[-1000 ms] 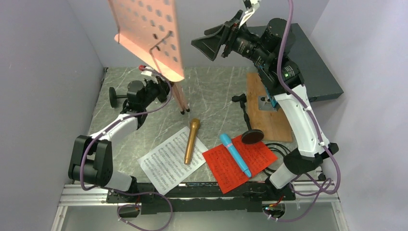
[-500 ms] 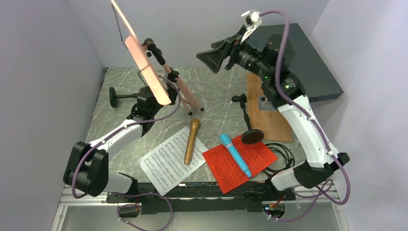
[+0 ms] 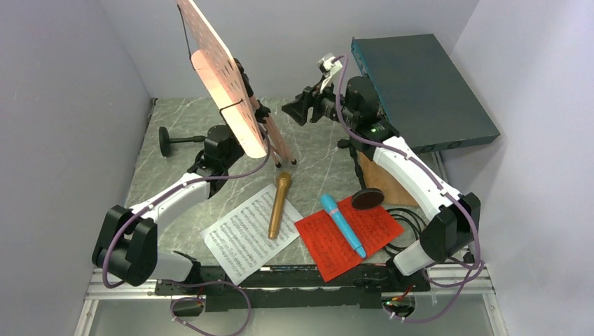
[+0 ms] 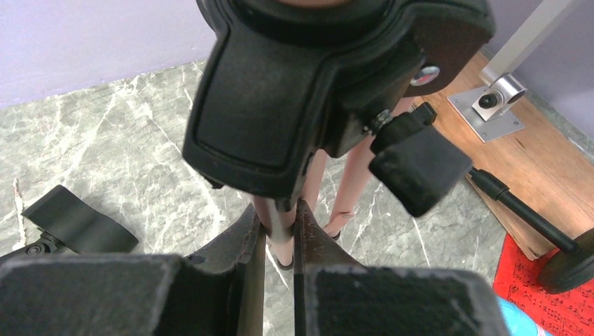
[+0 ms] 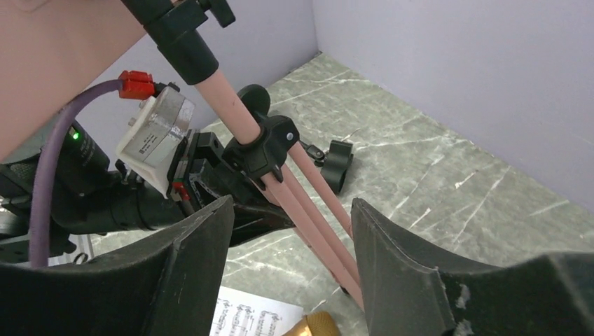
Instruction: Set up the instrument practice props
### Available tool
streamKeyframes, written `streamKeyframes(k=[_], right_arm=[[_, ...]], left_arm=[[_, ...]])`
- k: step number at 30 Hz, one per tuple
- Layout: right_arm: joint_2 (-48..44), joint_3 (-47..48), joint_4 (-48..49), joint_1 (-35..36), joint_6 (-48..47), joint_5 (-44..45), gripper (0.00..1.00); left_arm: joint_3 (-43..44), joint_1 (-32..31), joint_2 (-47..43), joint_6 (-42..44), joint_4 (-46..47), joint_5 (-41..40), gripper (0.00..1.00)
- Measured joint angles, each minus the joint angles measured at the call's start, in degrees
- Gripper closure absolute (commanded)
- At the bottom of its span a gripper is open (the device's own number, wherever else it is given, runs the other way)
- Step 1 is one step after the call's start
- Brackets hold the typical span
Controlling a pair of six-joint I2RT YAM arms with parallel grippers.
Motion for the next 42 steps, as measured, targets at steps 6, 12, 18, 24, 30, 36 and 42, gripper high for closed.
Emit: streamKeyframes(k=[6,12,18,24,30,36,42], right_arm=[[1.51,-4.24,11.32,1.66,-0.07,-0.46,0.38],[4.42,-3.39,18.36,2.97,2.16,-1.53,0.34],[5.51,-2.08,20.37,5.44,1.75,0.33,0.41],[5.49,-1.27,20.92,9.42,-1.25,9.38,0.54],[6.10,0.50,19.56,11.26,-4.11,17.64,0.54],[7.21,-0.26,22.95,11.85,-6.73,19.71,0.86],[7.23,-2.86,27.82,11.76,-10.47,20.83,1.00]], left_arm=[[1.09,-0.79,0.44,1.55,-1.25,0.61,1.00],[2.51,-1.46,1.57,2.97,-1.73,1.36,1.00],[3.28,-2.34,2.29,4.28,-1.90,1.46,1.00],[3.58,-3.80,2.49,6.32,-2.12,1.05,1.00],[3.82,-5.20,2.69,7.78,-2.19,-0.42,1.00],[4.04,-5.68,2.80,8.04,-2.45,-1.66,0.99],[4.61,-5.92,3.43,6.73,-2.80,-2.27,0.51]])
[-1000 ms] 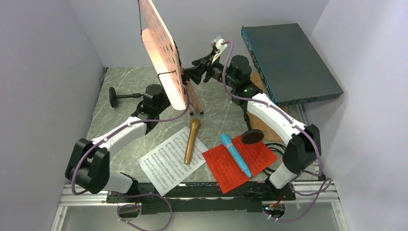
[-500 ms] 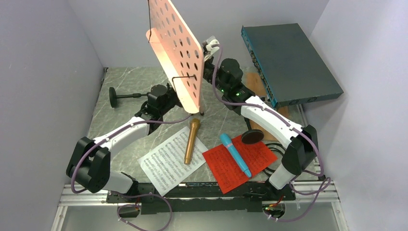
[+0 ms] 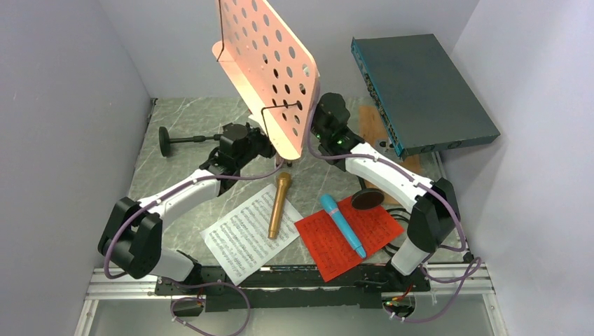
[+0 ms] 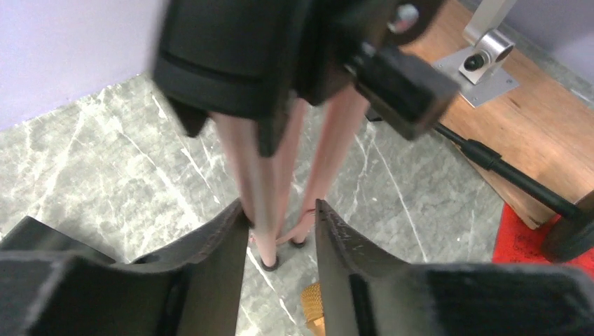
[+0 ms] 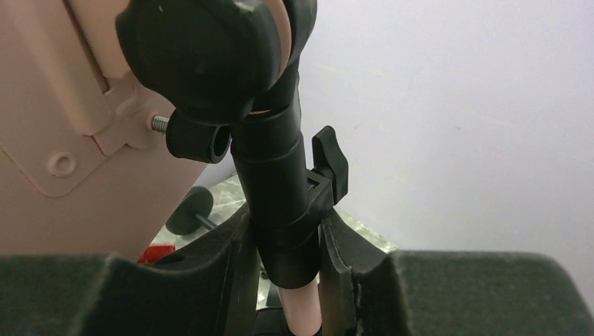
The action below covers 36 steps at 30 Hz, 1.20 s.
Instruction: Set up the instrument practice props
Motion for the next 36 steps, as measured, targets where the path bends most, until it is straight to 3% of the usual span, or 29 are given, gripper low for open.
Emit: streamKeyframes(k=[4,9,15,24,36], right_arm=[[-0.04,-1.95,3.89,-0.83,0.50,-1.84,1.00],[-0.13,-2.05,3.96,-1.92,0.72,-6.23,1.00],[-0.24,-1.73,3.08,-2.12,0.07,-7.67,1.00],[-1.57,-1.75,0.33,-1.14,-1.33,-7.82,1.00],[-2.16,-1.68,-0.02,-10.97,14.49,-12.24,1.00]], left_arm=[[0.15,-0.90,0.00,-1.11,-2.75,0.31,0.50],[1.68,-0.79,0.04,-1.11,-5.88,-0.20,0.78],[3.02,-0.66,0.11,0.44,-8.70,-2.12,1.00],[1.60,-0.66,-2.69,1.49,-10.51,-1.57,1.00],[1.36,-0.24,-0.90,1.66,-6.03,2.73,1.00]])
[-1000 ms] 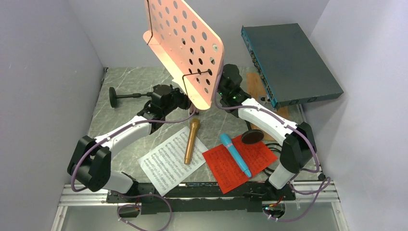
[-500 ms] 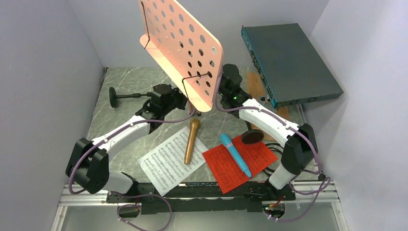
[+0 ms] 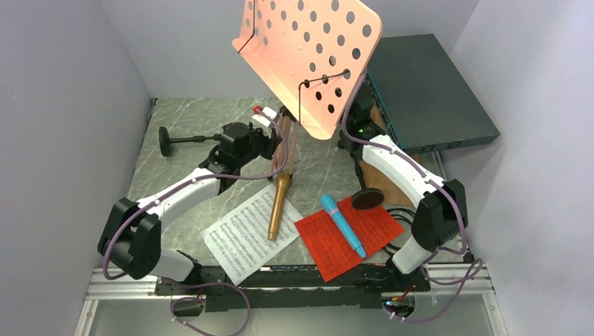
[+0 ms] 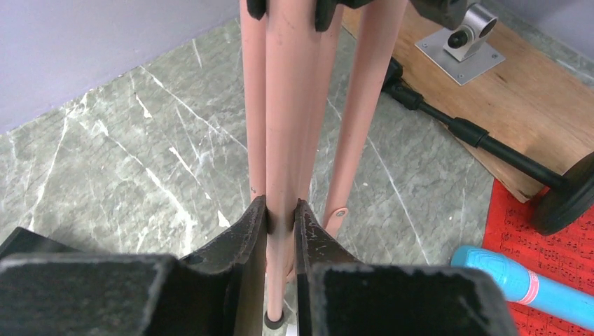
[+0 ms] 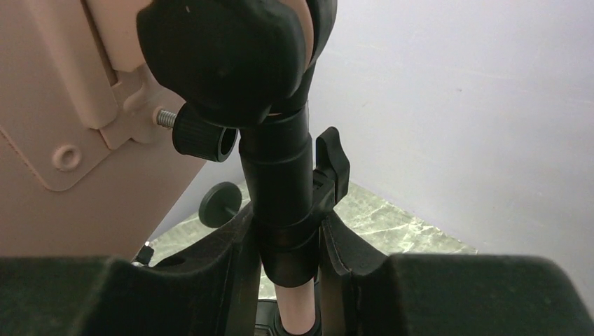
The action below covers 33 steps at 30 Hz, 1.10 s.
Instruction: Set up the instrument practice props
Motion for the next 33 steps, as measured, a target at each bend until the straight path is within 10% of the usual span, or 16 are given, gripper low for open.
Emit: streamKeyframes(k=[11,21,33], right_arm=[[3.67,8.04,-5.09,0.24,-5.53,-8.04,1.00],[3.67,9.18,-2.08,0.11,-6.73,-10.64,1.00],[3.67,9.18,0.57,-0.26,-7.37,-10.86,1.00]], left_arm=[[0.94,2.40,1.55,-0.39,1.57,4.70,1.00],[6.12,8.59,3.34,-14.43,-2.64,18.93,0.29],[9.51,9.46,6.67,-26.84,-2.43,22.73,0.32]])
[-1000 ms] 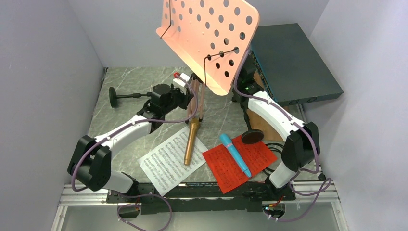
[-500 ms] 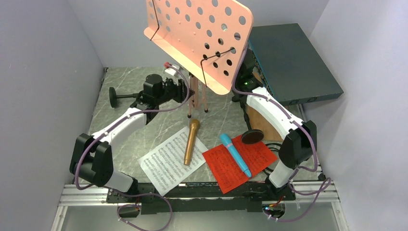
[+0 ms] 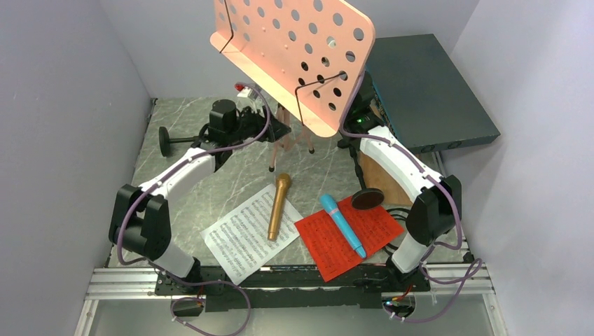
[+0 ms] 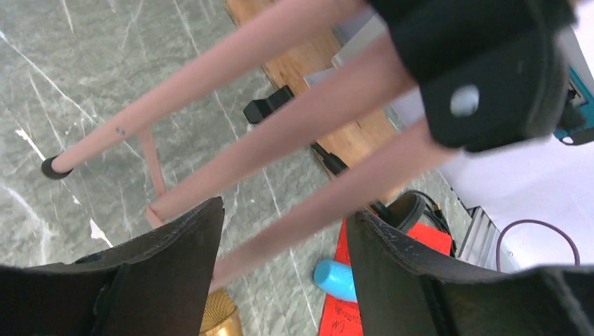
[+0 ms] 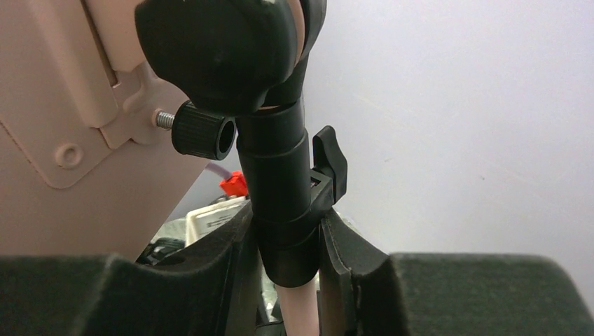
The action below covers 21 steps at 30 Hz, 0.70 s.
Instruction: Set up the instrument practice props
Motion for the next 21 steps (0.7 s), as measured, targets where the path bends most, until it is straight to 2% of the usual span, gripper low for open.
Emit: streamKeyframes(k=[3,9,13,17,21], right_arm=[[0.00,0.13,-0.07,0.00,0.02,-0.85,1.00],[0.11,1.77,-0.46,0.00,-0.20,-2.45,1.00],[1.27,5.22,-0.52,-0.02,0.04,-2.93,1.00],[2.71,8.90,-0.39,-0.02,0.20,-2.91,1.00],[3.37,10.43,-0.46,-0.07,0.17,-2.84,1.00]], left_arm=[[3.13,-0.20,2.23,0.33,-0.68,0.35,0.30],[7.56,-0.46,3.89,2.91,-5.07,2.08,0.41],[9.64,-0.09,4.31,4.55,-8.57,3.52,0.42],[9.66,2.93,4.83,4.92,-13.42,6.05,0.43],[9.70,7.19,6.29,5.46,-18.62,8.22,0.49]])
